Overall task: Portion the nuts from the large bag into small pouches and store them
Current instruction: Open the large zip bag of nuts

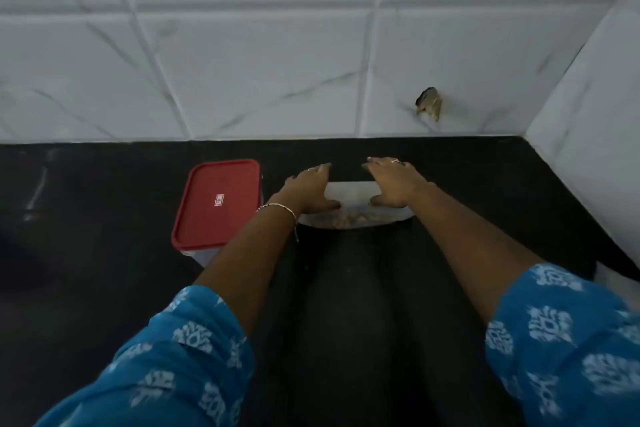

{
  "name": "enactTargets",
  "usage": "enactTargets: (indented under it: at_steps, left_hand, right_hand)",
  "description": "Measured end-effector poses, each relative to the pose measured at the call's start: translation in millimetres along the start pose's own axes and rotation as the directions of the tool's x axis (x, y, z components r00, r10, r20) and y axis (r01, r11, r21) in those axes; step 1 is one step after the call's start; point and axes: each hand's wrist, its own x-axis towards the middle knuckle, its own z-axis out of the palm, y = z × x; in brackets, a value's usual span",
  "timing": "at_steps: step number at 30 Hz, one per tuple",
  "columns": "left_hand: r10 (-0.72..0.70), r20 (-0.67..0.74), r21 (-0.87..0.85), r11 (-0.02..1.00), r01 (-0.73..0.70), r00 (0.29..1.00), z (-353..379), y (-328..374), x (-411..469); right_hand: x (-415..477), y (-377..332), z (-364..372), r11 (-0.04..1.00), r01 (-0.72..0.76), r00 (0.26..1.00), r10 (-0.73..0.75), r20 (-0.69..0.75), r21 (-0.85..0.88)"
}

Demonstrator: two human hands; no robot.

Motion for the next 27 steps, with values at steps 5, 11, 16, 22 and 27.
enactTargets:
  at_steps: [5,11,16,22,27]
  left_hand:
    - [-0.015,0.064,0.005,1.000,0.015,0.998,13,-1,5]
    - [0.032,-0.014,0.119,0.992,-0.030,0.999,25,-7,13]
    - [0.088,-0.135,0.251,0.967,-0.052,0.987,24,-2,14]
    - [0.103,-0.250,0.271,0.962,-0.032,0.963,20,4,1]
    - [0.130,-0.305,0.226,0.972,-0.060,0.943,9,7,-17]
  right_hand:
    - [10,2,10,0.998,-0.050,0.997,0.047,0.065,0.049]
    - [16,-4,16,0.999,-0.034,0.998,0.033,0.058,0.011]
    - [14,-12,22,0.996,-0.039,0.998,0.035,-0.057,-0.078]
    - [-2,-19,18,0.997,-0.071,0.984,0.073,-0.163,0.020]
    - [-22,-22,13,0.967,-0.101,0.981,0.135,-0.136,0.233]
